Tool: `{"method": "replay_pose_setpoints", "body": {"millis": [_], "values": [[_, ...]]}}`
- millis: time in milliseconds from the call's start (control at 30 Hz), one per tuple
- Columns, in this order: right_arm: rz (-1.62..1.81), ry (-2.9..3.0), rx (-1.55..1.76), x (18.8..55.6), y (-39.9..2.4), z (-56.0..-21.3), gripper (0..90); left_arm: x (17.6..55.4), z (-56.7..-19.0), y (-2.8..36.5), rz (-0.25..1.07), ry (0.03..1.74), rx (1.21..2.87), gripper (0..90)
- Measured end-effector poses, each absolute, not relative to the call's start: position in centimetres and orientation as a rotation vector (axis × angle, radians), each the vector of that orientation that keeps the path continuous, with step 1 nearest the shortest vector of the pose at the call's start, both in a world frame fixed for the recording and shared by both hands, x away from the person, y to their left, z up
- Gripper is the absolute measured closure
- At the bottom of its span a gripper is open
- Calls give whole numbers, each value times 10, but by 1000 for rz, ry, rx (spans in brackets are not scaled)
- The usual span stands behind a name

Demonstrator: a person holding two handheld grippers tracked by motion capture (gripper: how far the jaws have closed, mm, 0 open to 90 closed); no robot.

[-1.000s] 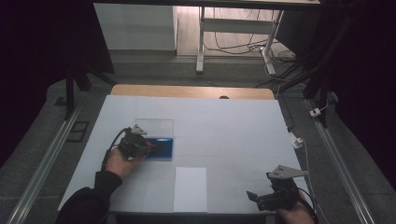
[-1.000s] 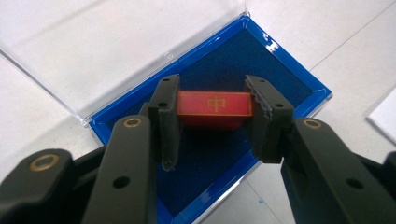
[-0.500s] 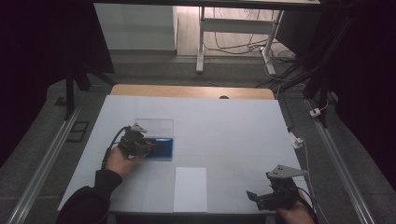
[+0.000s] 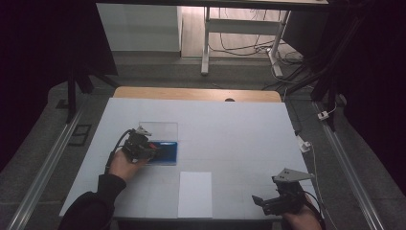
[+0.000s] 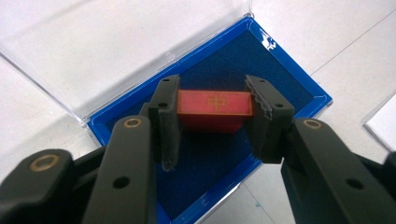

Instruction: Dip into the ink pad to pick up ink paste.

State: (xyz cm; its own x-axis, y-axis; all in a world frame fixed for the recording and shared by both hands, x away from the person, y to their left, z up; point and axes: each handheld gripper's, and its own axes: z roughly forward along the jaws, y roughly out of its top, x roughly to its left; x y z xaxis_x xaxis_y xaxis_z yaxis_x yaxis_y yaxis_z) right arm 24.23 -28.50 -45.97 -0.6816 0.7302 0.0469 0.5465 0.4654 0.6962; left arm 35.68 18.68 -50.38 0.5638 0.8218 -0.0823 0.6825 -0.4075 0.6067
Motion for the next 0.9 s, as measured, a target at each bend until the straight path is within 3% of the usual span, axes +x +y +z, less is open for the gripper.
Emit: {"method": "replay_pose_setpoints", "body": {"millis": [900], "values": [[1033,2447,1101,239,-287,-459,1,352,-492,191,326,1125,2167,581]]}}
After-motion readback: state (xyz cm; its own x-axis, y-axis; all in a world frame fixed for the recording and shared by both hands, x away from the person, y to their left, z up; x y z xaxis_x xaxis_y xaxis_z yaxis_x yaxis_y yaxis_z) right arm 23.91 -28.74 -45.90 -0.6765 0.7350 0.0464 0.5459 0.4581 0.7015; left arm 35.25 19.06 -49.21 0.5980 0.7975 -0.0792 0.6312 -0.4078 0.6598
